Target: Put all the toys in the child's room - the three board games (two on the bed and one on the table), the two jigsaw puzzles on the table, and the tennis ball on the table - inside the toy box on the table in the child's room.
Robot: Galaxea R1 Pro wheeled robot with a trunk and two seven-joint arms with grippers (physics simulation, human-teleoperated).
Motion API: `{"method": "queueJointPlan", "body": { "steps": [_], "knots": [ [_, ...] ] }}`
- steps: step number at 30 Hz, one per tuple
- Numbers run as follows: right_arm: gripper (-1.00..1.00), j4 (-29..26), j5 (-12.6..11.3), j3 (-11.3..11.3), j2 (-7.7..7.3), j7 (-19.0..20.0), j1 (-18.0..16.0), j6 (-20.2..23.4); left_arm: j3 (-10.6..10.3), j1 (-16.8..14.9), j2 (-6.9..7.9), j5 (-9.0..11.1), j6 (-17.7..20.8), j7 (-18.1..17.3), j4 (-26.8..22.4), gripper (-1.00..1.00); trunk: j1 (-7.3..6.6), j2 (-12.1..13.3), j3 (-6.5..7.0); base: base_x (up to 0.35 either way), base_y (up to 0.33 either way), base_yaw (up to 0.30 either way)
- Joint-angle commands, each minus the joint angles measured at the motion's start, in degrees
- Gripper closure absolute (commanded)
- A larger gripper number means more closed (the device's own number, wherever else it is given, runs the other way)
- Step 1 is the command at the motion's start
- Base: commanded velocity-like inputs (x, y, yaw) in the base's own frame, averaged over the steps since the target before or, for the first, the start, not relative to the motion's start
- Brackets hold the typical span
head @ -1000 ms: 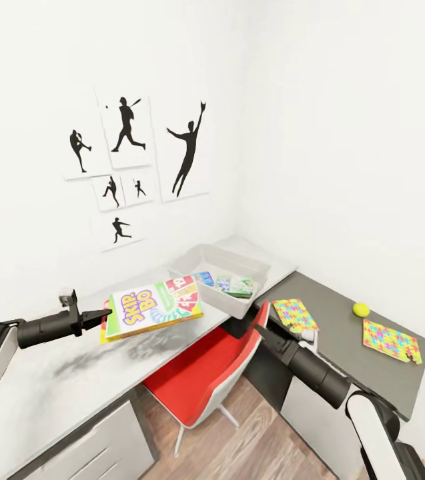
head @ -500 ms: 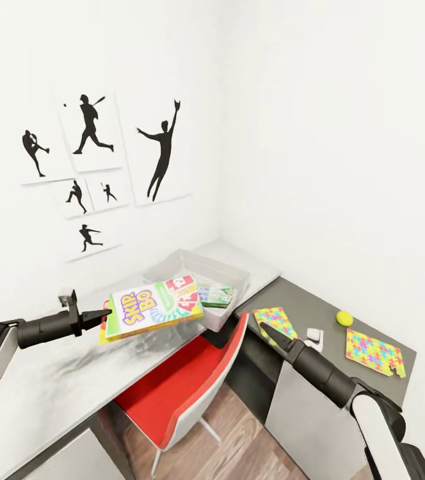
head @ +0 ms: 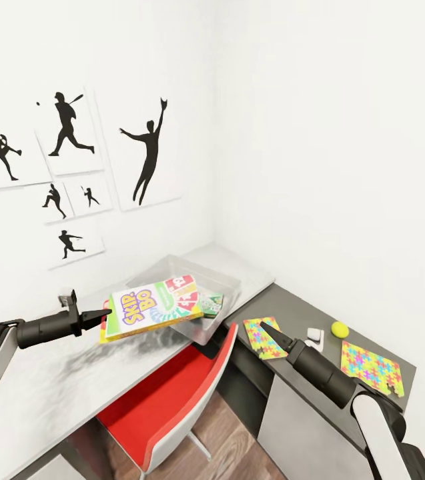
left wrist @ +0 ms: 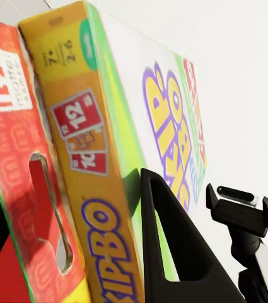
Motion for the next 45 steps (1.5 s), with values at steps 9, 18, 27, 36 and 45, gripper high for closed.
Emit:
{"method": "queueJointPlan", "body": {
  "steps": [9,18,27,36,45],
  "knots": [
    [-1.00,0.01,-0.28,-0.06,0.00,0.11,-0.06,0.41,0.13,-0.04,0.07,0.12,0.43,-0.11,0.00,1.00,0.04,-0.13,-0.13,0.004,-0.004,0.000],
    [-1.00,0.07,-0.28,-0.23,0.00,0.11,-0.06,0.41,0.16,-0.04,0.08,0.06,0.43,-0.11,0.00,1.00,0.04,-0.13,0.10,0.000,0.000,-0.050],
    [-1.00,0.07,-0.28,-0.66,0.00,0.11,-0.06,0.41,0.22,-0.04,0.12,0.04,0.12,-0.13,0.00,1.00,0.04,-0.13,0.70,0.075,-0.069,-0.179],
    [-1.00,0.08,-0.28,-0.68,0.00,0.11,-0.06,0.41,0.36,-0.04,0.43,0.05,-0.35,-0.20,0.00,1.00,0.04,-0.13,1.13,0.027,-0.037,-0.138],
    [-1.00,0.12,-0.28,-0.77,0.00,0.08,-0.04,0.36,0.21,-6.36,2.09,-2.13,-0.23,0.65,-0.49,1.00,0.04,-0.13,1.22,0.001,-0.001,-0.024]
  ]
}}
